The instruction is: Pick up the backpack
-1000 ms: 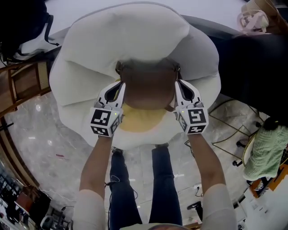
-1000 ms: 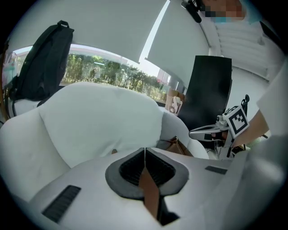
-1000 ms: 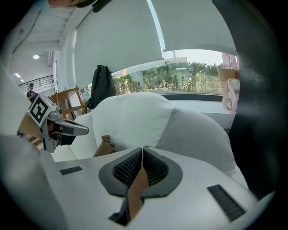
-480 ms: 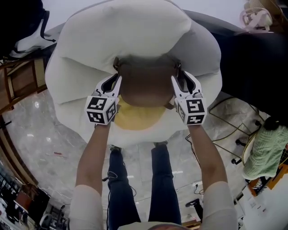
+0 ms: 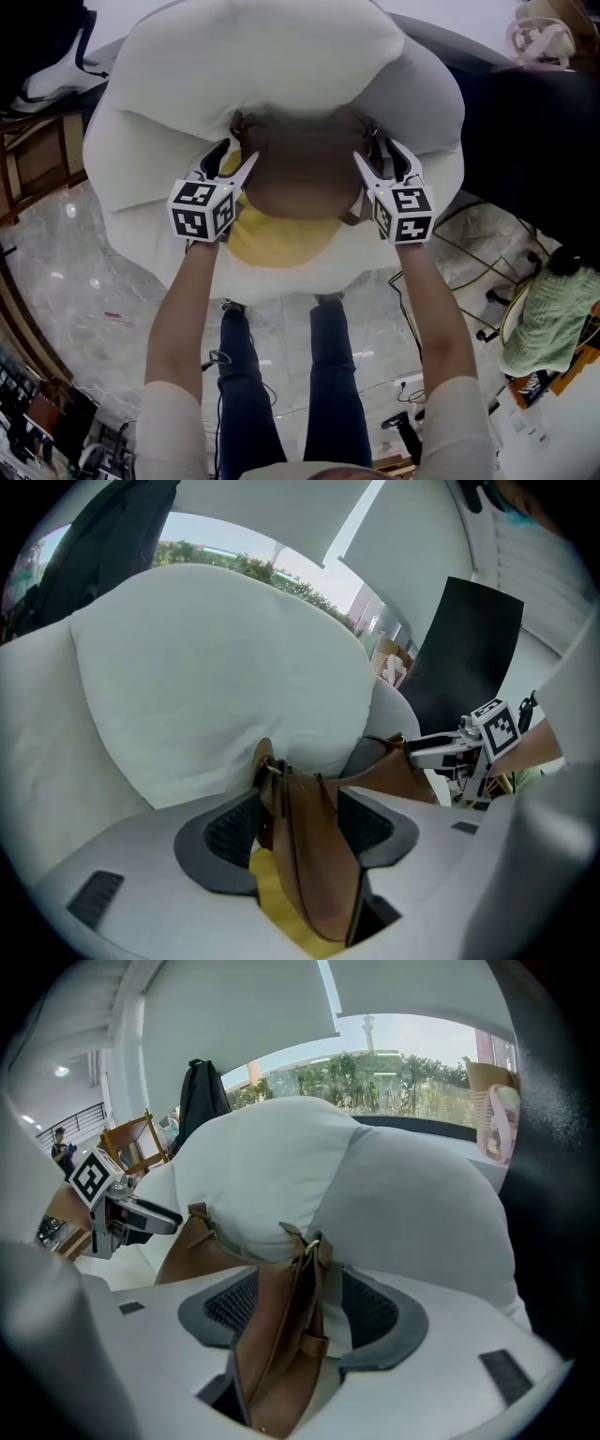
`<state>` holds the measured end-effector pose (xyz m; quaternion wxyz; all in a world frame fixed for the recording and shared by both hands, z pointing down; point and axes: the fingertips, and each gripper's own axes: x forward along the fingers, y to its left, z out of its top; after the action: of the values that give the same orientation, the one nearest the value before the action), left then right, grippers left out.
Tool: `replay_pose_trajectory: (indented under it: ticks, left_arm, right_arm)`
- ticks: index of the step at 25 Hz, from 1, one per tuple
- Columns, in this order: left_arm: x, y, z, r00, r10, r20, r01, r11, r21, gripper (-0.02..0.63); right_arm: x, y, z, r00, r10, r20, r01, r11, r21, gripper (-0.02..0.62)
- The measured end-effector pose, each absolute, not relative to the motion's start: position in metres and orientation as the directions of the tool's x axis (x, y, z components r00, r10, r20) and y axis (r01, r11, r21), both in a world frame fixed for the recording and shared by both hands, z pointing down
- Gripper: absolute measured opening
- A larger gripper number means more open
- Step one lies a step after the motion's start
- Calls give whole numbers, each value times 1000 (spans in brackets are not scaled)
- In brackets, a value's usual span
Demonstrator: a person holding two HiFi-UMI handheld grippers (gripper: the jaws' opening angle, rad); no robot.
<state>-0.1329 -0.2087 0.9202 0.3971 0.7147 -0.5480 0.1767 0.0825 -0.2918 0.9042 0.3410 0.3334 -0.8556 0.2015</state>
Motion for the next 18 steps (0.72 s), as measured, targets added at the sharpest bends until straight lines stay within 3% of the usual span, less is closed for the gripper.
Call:
replay_pose_trajectory:
  ticks: [14, 18]
  left_arm:
    - [-111, -213, 960, 365, -575, 732, -904, -32, 426, 262]
    - [-116, -212, 962, 350, -582, 734, -904, -6, 426, 239]
  right_arm:
    - [69, -293, 937, -548, -398, 736, -731, 656, -190, 273]
    - [66, -292, 939, -554, -381, 740, -730, 650, -212, 265]
